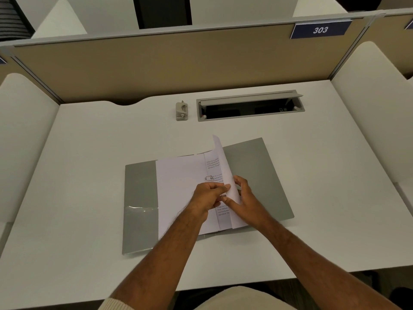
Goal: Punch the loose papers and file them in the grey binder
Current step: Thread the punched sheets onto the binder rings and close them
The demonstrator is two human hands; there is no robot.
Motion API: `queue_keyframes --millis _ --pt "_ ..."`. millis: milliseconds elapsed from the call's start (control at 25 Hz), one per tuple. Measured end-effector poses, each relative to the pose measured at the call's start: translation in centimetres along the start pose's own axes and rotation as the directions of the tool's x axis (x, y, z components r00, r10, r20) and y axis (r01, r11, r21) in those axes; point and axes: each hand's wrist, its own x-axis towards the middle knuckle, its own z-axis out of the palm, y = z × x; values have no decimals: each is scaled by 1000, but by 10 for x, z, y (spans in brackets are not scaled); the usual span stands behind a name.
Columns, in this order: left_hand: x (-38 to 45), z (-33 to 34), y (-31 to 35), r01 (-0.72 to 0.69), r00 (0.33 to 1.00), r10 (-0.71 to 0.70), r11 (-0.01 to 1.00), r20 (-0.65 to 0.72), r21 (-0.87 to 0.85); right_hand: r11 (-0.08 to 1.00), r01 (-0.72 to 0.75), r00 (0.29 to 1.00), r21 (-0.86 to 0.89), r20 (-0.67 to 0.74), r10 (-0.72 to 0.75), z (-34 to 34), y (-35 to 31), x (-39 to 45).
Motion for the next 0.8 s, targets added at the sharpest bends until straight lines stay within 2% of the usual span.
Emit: queue_keyframes --millis 520,800 --pt "0 -2 4 -24 997 28 998 -66 59 1000 2 1000 21 2 -2 2 6 1" --pt "-4 -10 11 -150 985 160 981 -68 125 994 -69 998 87 0 69 -2 7 2"
